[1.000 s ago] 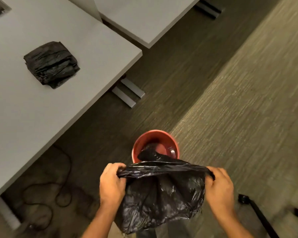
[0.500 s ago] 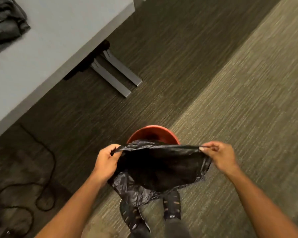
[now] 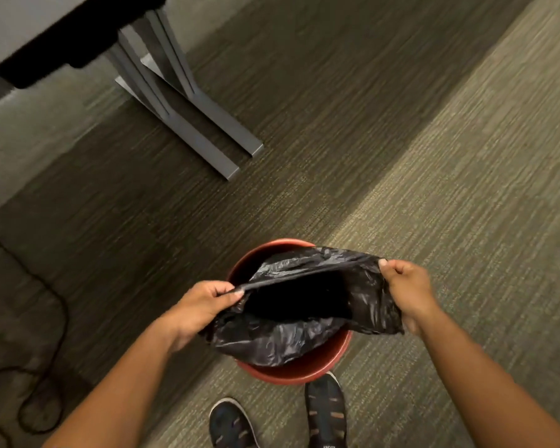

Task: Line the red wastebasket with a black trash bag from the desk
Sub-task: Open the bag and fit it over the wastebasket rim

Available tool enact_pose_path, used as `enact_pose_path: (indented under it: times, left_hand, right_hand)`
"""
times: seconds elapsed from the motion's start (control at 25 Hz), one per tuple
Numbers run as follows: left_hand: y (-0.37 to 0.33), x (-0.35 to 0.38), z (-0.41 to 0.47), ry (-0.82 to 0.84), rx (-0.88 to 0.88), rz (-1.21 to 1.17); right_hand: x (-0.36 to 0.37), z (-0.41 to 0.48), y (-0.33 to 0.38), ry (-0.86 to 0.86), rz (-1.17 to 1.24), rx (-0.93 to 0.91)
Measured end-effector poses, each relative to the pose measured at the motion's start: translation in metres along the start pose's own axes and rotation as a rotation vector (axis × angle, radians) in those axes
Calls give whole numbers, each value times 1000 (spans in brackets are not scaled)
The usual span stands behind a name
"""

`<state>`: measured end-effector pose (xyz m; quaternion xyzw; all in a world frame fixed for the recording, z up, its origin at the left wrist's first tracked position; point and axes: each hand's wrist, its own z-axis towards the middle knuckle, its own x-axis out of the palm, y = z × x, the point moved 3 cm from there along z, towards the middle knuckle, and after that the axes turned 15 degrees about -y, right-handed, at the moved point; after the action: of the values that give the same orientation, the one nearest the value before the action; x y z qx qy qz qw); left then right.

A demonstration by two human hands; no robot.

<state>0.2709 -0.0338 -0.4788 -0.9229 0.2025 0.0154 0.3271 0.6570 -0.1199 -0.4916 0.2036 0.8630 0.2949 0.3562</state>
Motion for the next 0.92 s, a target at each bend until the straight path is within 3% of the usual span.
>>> enact_pose_path:
  times: [0.08,0.24,0.4,0.48,0.68,0.8,0.92]
  left_hand:
    - [0,-6,21,42,-24,-145]
    - [-6,-14,60,-345,256,97]
    - [-9,-23,77,-205,371,333]
    - [-8,-30,81,-194,351,298]
    - [3,-23,95,-373,154,-164]
    - [13,-13,107,-439,-15,-357]
    - [24,-9,117,-501,-5,-285]
  right_hand:
    - [21,18,3,40,51,111]
    - [56,46,11,64,-99,78]
    - [74,56,28,142,-171,73]
    - [80,57,36,160,-124,94]
    - [102,55,40,304,151,399]
    - [111,52,30,339,108,490]
    - [109,51,13,313,-90,468]
